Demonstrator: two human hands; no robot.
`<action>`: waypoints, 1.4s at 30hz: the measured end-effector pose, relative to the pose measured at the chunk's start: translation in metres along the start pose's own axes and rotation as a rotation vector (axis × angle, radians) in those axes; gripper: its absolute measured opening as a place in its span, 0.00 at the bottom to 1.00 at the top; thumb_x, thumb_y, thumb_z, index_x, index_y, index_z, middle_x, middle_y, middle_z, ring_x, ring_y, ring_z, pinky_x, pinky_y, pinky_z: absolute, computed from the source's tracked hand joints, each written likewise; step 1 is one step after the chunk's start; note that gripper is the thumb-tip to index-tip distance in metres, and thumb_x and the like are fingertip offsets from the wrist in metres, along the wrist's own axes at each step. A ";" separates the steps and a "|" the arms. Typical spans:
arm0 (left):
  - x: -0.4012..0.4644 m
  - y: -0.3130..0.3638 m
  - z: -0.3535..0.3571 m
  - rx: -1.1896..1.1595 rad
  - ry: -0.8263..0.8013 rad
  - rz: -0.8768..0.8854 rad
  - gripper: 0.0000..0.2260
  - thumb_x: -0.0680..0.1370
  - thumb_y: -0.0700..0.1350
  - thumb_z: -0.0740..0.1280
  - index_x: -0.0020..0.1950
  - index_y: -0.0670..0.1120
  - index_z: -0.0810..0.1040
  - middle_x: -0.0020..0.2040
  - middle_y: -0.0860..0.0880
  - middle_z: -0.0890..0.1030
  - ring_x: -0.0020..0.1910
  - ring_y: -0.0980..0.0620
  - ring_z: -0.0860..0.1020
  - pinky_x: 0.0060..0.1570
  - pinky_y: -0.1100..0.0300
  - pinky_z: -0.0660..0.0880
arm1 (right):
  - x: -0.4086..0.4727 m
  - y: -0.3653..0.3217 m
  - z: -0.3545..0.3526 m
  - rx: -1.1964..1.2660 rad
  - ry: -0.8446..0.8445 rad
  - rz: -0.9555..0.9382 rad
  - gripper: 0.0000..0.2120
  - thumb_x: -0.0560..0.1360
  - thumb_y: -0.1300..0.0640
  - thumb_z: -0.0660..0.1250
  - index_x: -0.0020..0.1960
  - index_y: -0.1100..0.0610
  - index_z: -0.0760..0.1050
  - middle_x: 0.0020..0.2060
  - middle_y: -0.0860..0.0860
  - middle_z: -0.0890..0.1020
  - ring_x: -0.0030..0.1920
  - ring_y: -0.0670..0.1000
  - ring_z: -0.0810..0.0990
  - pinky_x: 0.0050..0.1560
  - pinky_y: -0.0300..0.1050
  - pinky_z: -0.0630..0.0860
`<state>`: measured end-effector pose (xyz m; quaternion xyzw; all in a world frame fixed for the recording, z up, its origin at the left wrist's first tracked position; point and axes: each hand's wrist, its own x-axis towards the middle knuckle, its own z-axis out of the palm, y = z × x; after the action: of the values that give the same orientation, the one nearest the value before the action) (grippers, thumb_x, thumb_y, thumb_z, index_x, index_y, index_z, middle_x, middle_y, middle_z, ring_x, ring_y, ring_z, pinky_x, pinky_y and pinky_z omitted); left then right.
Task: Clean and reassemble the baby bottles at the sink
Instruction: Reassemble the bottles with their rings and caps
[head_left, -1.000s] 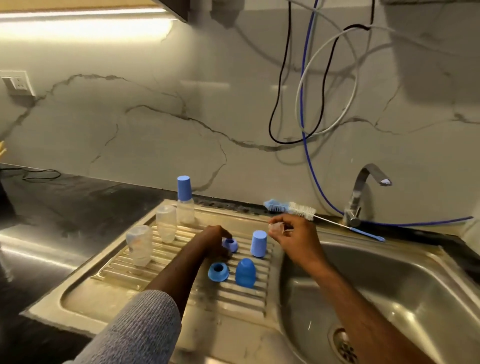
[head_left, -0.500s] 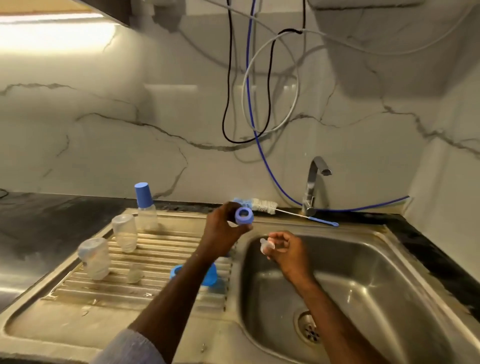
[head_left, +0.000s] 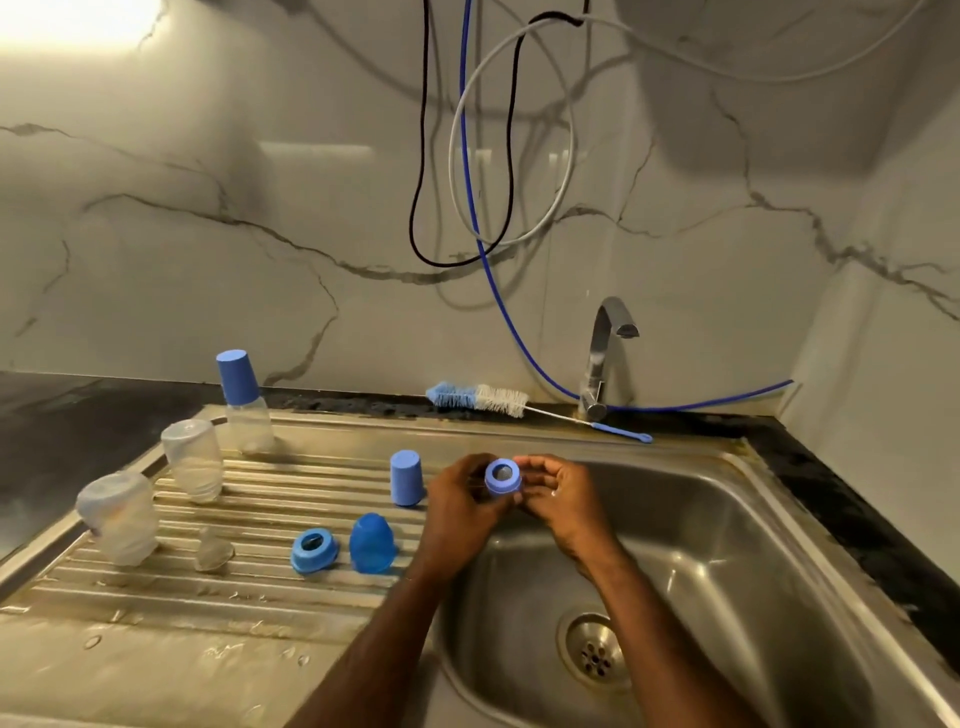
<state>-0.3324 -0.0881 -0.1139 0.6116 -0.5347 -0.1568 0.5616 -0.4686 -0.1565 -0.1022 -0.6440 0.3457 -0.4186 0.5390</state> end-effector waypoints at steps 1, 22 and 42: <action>0.000 -0.002 0.000 0.003 0.002 0.006 0.20 0.70 0.41 0.80 0.59 0.53 0.79 0.48 0.64 0.80 0.50 0.73 0.78 0.46 0.77 0.73 | 0.000 0.001 0.001 0.006 -0.016 0.001 0.19 0.70 0.76 0.72 0.58 0.62 0.80 0.52 0.57 0.86 0.52 0.53 0.85 0.51 0.42 0.82; 0.000 -0.009 0.002 0.115 0.020 0.064 0.17 0.72 0.41 0.78 0.58 0.54 0.82 0.40 0.70 0.78 0.47 0.75 0.78 0.46 0.79 0.72 | -0.009 -0.011 0.012 -0.650 0.068 -0.367 0.06 0.74 0.63 0.74 0.50 0.57 0.84 0.55 0.49 0.79 0.58 0.45 0.73 0.58 0.29 0.66; 0.001 -0.010 -0.007 -0.096 -0.178 0.167 0.22 0.75 0.40 0.75 0.64 0.59 0.79 0.57 0.69 0.81 0.59 0.64 0.80 0.57 0.72 0.74 | -0.006 -0.005 0.005 -0.455 0.036 -0.390 0.06 0.72 0.65 0.75 0.47 0.56 0.85 0.44 0.48 0.83 0.45 0.43 0.82 0.47 0.31 0.76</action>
<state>-0.3214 -0.0870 -0.1201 0.5210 -0.6234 -0.1885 0.5518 -0.4669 -0.1482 -0.0984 -0.7950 0.3100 -0.4372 0.2840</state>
